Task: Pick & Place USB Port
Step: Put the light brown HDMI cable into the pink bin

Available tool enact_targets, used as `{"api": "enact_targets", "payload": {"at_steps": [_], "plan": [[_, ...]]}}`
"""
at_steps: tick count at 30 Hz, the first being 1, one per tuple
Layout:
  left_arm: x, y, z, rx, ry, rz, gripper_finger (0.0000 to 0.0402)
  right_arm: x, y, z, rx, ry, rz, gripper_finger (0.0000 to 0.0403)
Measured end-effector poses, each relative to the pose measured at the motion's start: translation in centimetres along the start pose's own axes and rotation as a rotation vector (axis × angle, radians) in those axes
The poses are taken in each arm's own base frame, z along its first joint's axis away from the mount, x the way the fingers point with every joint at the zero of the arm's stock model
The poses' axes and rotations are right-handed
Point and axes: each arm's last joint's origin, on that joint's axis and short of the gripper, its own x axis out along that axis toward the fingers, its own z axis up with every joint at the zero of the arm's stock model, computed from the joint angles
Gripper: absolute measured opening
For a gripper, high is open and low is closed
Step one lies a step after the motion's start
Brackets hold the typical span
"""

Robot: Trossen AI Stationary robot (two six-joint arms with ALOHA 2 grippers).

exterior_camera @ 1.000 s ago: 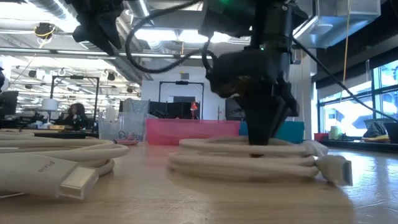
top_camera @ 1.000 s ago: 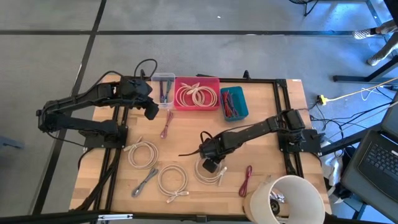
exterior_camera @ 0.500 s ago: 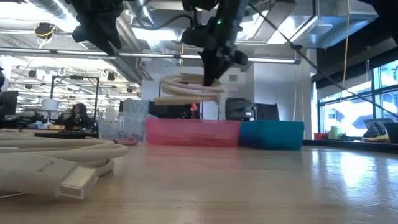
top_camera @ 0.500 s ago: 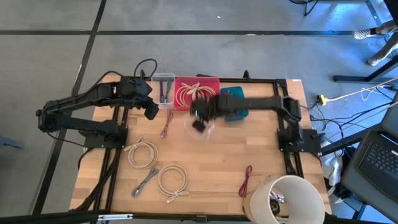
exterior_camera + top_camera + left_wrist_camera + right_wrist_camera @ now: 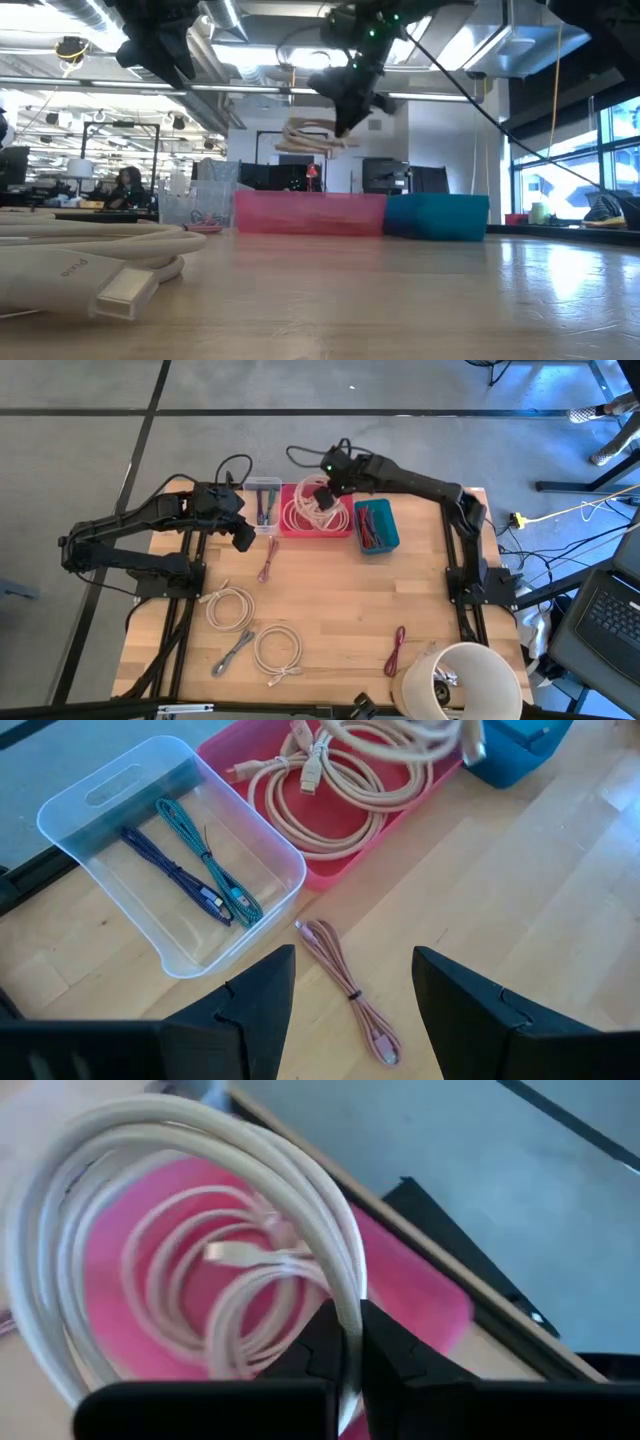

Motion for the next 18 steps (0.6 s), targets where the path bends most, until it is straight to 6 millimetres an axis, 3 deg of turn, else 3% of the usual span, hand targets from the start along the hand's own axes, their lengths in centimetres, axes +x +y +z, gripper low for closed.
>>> {"api": "enact_targets", "payload": {"at_steps": [6,14,18], "plan": [[0.0,0.0,0.0,0.000,-0.002,0.002,0.0196,2.4,-1.5,0.5,0.038,0.021,-0.014,0.0015],[0.0,0.0,0.0,-0.001,-0.006,0.009,0.0196,9.0,-1.3,-1.2,0.031,0.151,-0.031,0.0015],[0.0,0.0,0.0,-0.001,-0.005,0.007,0.0196,11.0,-1.3,-1.7,0.031,0.173,-0.024,0.0015]]}}
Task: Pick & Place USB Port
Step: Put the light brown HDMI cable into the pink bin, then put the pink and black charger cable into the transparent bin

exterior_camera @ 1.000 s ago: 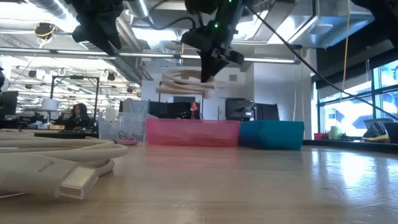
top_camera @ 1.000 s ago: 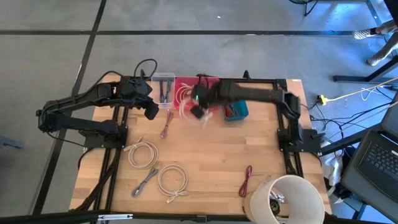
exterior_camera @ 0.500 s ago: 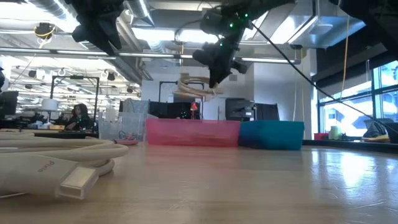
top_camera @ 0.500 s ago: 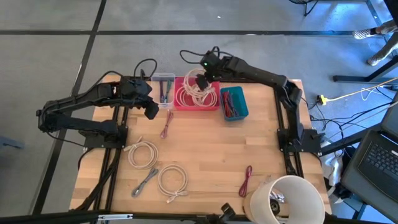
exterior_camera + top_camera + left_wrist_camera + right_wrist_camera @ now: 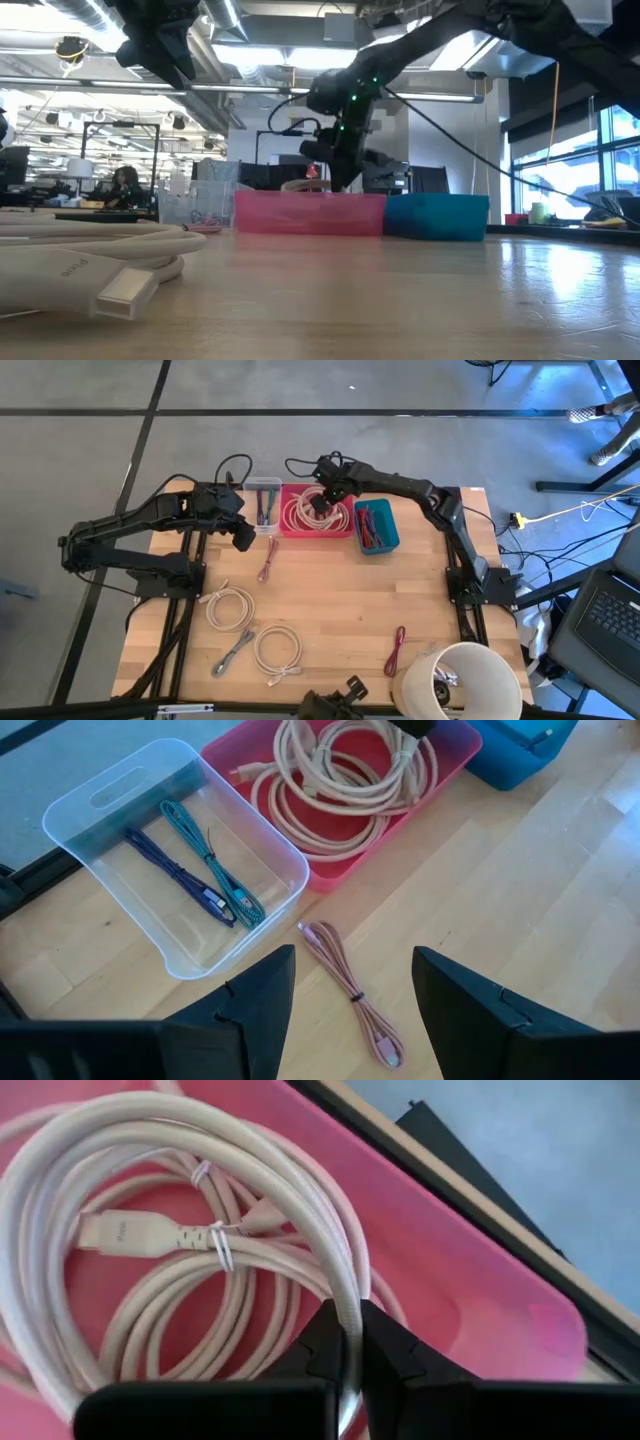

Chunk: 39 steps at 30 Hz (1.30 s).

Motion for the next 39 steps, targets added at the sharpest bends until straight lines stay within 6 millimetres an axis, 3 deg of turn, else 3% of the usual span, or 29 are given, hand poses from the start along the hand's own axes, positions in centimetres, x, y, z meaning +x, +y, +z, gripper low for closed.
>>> {"api": "enact_targets", "payload": {"at_steps": [6,13,18,22,25,32,35,39], "plan": [[0.0,0.0,0.0,0.001,0.000,0.000,0.0196,0.8,-0.6,0.2,0.039,0.016,0.019,0.0024],[0.0,0.0,0.0,0.034,0.000,0.000,0.0196,-1.5,-0.8,1.2,0.059,-0.093,0.004,0.0139],[0.0,0.0,0.0,0.062,-0.002,0.003,0.0196,-4.1,-0.7,1.8,0.062,-0.181,-0.002,0.0191],[0.0,-0.2,0.0,0.090,0.004,-0.032,0.0196,-8.2,0.3,1.9,0.018,-0.281,0.045,0.0207],[-0.1,-1.0,0.2,0.130,-0.020,-0.119,0.0196,-12.9,1.5,1.4,-0.005,-0.378,0.111,0.0209],[0.4,-4.8,0.6,0.209,-0.172,-0.423,0.0196,-24.3,2.4,-2.4,-0.063,-0.531,0.204,0.0211],[1.6,-6.2,-0.2,0.201,-0.188,-0.495,0.0196,-27.6,2.0,-4.7,-0.073,-0.522,0.222,0.0211],[2.9,-7.8,-0.7,0.206,-0.211,-0.518,0.0196,-29.6,2.9,-7.7,-0.121,-0.397,0.361,0.0211]]}}
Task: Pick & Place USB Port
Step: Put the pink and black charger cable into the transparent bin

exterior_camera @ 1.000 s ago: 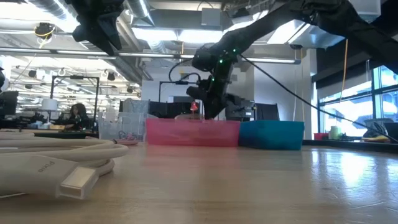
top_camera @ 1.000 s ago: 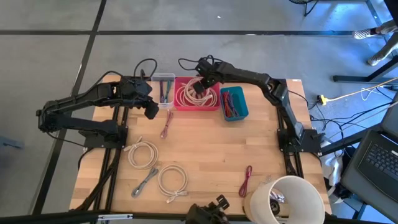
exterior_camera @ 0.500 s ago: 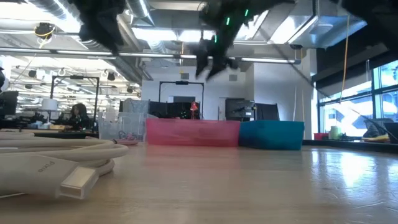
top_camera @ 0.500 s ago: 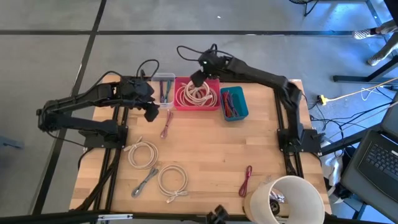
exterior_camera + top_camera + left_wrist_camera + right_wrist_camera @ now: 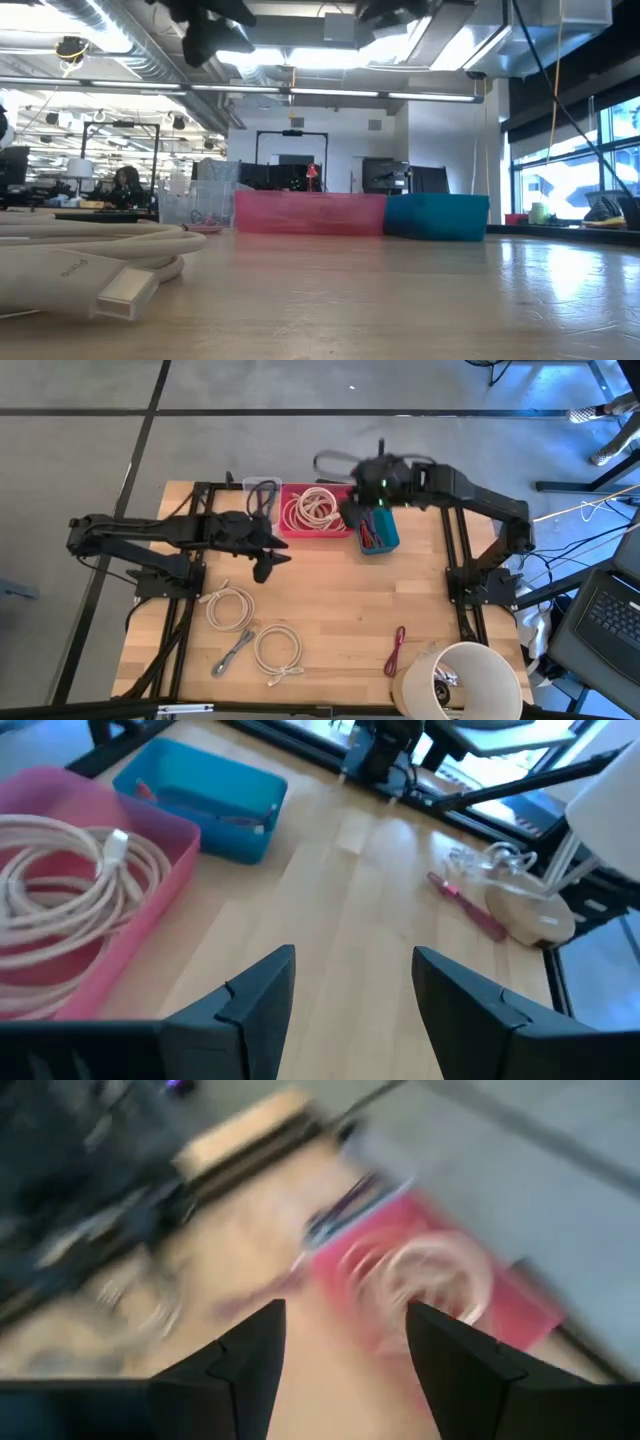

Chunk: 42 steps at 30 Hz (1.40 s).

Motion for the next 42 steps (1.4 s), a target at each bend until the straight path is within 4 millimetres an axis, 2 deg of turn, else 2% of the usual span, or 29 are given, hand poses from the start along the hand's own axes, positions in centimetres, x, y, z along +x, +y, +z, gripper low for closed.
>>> {"api": "enact_targets", "payload": {"at_steps": [5,10,15,19,24,30,37,42], "plan": [[1.0,-0.4,0.3,0.009,-0.034,-0.023,0.0196,-0.5,2.8,-3.3,-0.050,0.183,0.033,0.0211],[0.6,-0.1,0.2,0.029,-0.023,0.018,0.0196,1.3,5.2,-7.5,-0.019,0.317,0.035,0.0211],[-0.5,0.9,0.1,0.021,-0.024,0.127,0.0196,3.6,7.1,-12.2,0.121,0.471,0.106,0.0211],[-1.1,1.5,0.2,0.000,-0.027,0.147,0.0196,5.1,8.1,-15.7,0.225,0.536,0.114,0.0211],[-1.4,2.2,-0.3,-0.027,0.030,0.190,0.0196,5.7,8.3,-19.2,0.348,0.619,0.026,0.0211],[-1.4,2.7,-0.6,-0.051,0.070,0.223,0.0196,4.5,8.6,-21.2,0.526,0.714,-0.125,0.0211],[-1.4,2.8,-0.6,-0.037,0.071,0.225,0.0196,3.0,7.7,-23.0,0.713,0.874,-0.418,0.0211],[-1.4,2.8,-0.6,-0.035,0.071,0.226,0.0196,2.6,8.4,-23.4,0.753,0.964,-0.389,0.0211]]}}
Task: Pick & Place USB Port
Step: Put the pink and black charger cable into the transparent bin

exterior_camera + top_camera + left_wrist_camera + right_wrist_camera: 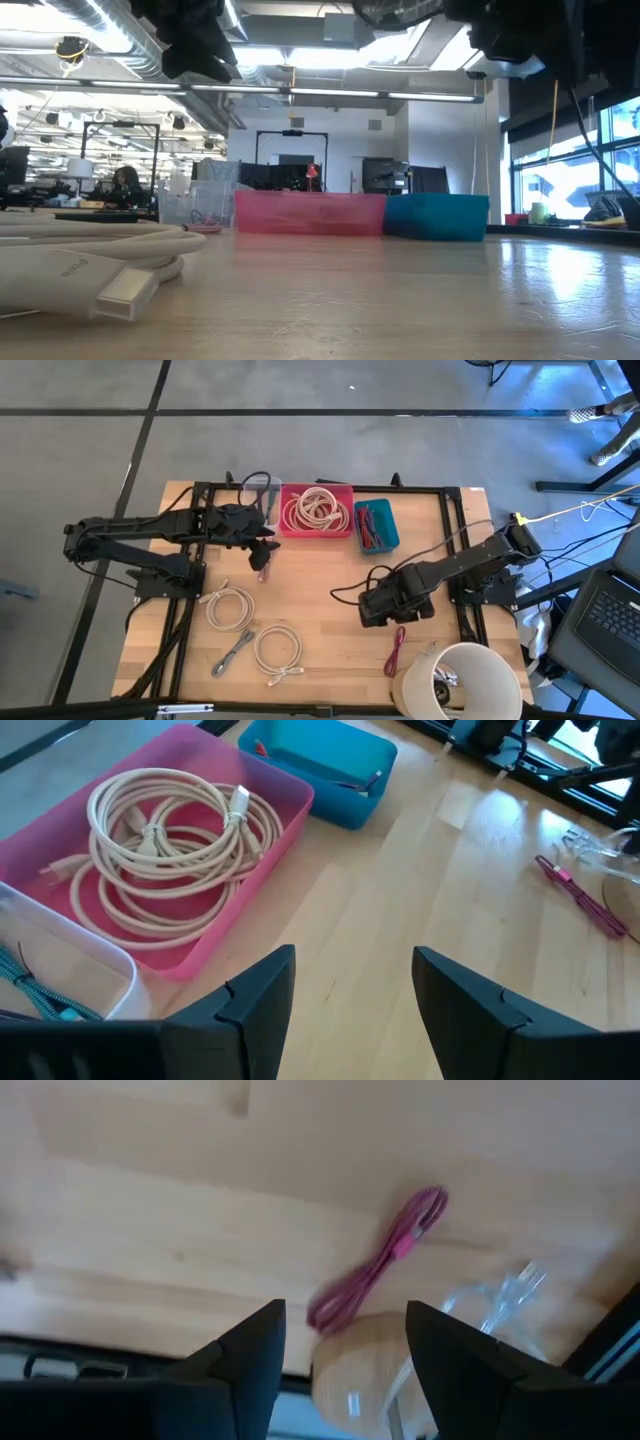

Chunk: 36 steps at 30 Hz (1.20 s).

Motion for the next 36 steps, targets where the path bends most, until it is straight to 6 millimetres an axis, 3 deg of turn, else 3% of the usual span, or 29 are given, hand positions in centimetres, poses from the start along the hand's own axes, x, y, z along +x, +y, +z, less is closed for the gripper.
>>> {"api": "enact_targets", "payload": {"at_steps": [5,12,20,31,36], "plan": [[0.0,0.0,0.0,0.027,0.004,0.002,0.0196,0.6,-0.3,-0.6,-0.003,0.034,-0.013,0.0211],[0.0,0.4,0.1,0.018,0.002,0.020,0.0196,4.9,-1.1,-1.1,0.025,0.157,-0.022,0.0211],[0.1,1.0,0.3,-0.002,0.007,0.016,0.0196,8.4,-2.1,-1.7,0.039,0.195,0.024,0.0211],[0.1,1.2,0.3,-0.007,0.008,0.018,0.0196,11.7,-4.1,-0.7,0.048,0.202,0.019,0.0209],[0.1,1.2,0.3,-0.011,0.008,0.018,0.0196,12.9,-4.8,-0.2,0.041,0.206,0.038,0.0174]]}}
